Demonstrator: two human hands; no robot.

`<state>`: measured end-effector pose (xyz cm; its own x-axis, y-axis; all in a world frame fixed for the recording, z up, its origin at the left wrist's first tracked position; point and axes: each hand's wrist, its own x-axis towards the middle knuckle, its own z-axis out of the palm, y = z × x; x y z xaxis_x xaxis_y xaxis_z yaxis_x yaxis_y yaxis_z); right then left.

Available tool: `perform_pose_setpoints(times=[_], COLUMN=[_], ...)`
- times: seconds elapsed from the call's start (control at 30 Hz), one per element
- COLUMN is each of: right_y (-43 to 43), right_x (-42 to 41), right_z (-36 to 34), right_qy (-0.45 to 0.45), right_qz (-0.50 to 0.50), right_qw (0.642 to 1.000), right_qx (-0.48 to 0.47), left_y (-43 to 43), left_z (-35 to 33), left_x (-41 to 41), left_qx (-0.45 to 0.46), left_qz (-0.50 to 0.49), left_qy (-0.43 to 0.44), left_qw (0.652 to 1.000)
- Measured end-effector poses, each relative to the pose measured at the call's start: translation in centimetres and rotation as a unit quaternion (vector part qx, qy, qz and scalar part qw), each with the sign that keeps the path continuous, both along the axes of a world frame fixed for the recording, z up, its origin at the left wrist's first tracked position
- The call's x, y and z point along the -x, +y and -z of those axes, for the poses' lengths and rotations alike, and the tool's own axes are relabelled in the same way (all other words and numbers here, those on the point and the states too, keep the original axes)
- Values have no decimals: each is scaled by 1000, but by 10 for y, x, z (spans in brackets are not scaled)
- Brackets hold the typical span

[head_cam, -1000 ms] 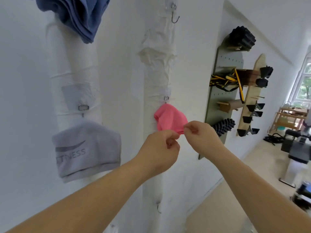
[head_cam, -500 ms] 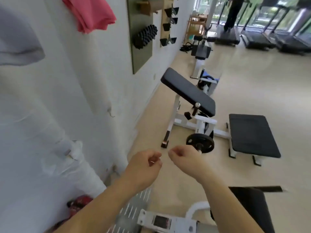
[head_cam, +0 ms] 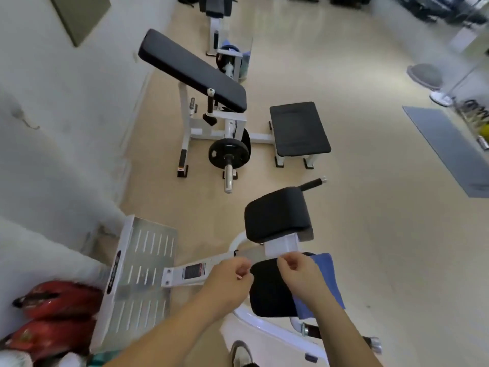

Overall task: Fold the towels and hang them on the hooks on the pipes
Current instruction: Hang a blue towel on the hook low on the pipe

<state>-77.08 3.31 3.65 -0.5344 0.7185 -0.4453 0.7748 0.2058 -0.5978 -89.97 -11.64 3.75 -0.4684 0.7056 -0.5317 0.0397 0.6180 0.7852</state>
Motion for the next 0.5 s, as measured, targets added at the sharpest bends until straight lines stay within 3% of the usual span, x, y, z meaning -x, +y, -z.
perform_pose_setpoints(times=[0.1, 0.17, 0.3, 0.4, 0.5], right_y=[28, 50, 73, 76, 76], right_x=[-60, -96, -138, -149, -158], right_z=[26, 47, 76, 86, 90], right_qy=[-29, -54, -82, -71, -59], right_qz=[68, 86, 49, 13, 44], right_qw=[997, 995, 988, 987, 979], right_qx=[-20, 18, 119, 144, 192], left_y=[23, 41, 78, 98, 113], left_z=[26, 43, 76, 95, 107], left_x=[-45, -75, -124, -140, -150], left_qx=[46, 77, 124, 144, 142], left_qz=[9, 7, -12, -54, -113], left_qy=[-40, -53, -88, -111, -143], left_qw=[998, 996, 988, 982, 973])
